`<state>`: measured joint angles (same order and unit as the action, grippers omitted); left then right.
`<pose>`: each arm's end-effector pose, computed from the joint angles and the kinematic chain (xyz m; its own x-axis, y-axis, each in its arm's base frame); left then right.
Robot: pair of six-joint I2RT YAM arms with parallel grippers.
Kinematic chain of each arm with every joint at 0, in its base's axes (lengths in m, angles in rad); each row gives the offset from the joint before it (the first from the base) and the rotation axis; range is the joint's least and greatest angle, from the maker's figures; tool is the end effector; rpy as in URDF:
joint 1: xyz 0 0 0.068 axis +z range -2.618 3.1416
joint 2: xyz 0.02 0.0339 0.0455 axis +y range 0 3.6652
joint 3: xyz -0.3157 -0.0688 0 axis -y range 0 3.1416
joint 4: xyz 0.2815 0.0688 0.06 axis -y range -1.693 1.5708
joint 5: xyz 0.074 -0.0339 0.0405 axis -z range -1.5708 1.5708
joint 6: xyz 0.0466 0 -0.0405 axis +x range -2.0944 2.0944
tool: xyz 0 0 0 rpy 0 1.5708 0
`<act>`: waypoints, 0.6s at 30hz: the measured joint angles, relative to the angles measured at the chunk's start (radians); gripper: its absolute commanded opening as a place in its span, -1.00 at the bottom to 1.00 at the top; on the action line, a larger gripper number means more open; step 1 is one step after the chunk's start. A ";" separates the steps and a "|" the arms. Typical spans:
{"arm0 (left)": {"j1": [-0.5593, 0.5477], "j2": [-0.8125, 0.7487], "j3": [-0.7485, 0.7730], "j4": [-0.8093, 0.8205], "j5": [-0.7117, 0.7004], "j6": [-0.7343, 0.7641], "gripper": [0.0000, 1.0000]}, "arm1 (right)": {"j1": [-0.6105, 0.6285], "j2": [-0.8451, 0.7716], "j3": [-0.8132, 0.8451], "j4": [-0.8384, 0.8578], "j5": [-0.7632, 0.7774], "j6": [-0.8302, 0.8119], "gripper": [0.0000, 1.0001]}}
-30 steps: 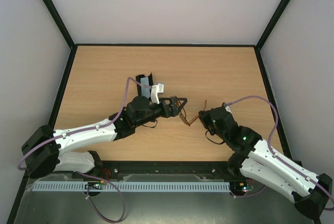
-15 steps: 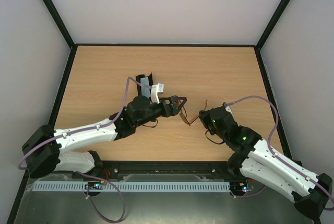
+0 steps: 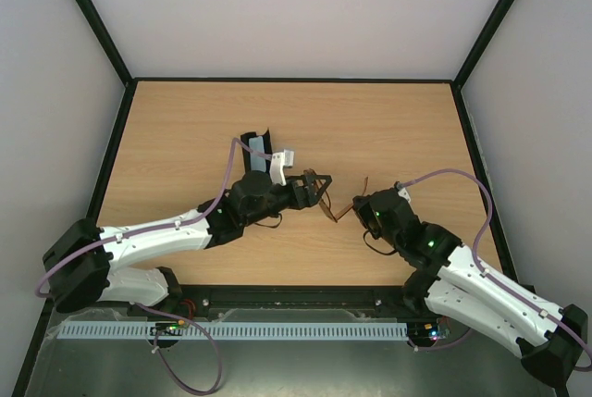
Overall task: Organize the sunglasses
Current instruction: Fold the sunglasses.
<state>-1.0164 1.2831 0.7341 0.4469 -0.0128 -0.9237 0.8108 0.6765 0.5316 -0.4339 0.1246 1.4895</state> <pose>0.1699 -0.2733 0.3082 -0.7053 -0.3764 -0.6008 0.4657 0.3930 -0.7929 0.1156 0.1132 0.2641 -0.6760 0.7243 -0.1357 0.3230 0.4568 0.8288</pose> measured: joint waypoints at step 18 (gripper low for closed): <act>-0.003 0.006 0.002 -0.029 -0.023 0.003 0.14 | 0.000 0.004 -0.012 0.000 0.006 0.005 -0.97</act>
<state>-1.0199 1.2888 0.7361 0.4183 -0.0353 -0.9211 0.8108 0.6807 0.5194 -0.4335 0.1307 1.4940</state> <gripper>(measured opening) 0.623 0.032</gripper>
